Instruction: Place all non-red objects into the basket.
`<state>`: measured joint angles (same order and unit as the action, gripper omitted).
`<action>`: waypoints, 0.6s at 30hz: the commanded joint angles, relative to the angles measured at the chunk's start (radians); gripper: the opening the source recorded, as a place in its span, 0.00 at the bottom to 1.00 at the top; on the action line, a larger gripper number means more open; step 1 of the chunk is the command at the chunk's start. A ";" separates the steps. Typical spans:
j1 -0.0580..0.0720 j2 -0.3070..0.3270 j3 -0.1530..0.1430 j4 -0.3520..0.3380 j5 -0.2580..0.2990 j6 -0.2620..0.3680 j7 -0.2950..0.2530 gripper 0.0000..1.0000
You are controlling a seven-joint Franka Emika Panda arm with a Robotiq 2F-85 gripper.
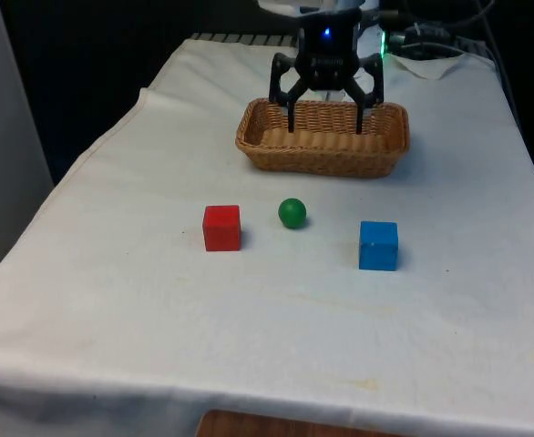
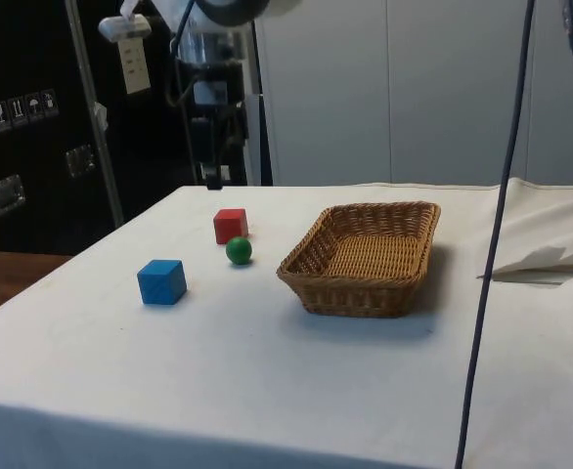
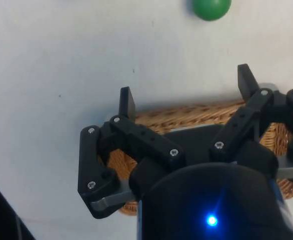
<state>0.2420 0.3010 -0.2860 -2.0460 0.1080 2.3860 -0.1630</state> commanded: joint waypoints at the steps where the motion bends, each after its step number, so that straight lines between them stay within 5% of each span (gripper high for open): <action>1: -0.001 0.012 0.002 0.003 0.007 0.011 -0.003 1.00; 18: -0.006 0.127 0.004 0.039 0.018 0.068 0.001 1.00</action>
<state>0.2410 0.4230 -0.2860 -2.0080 0.1150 2.4460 -0.1570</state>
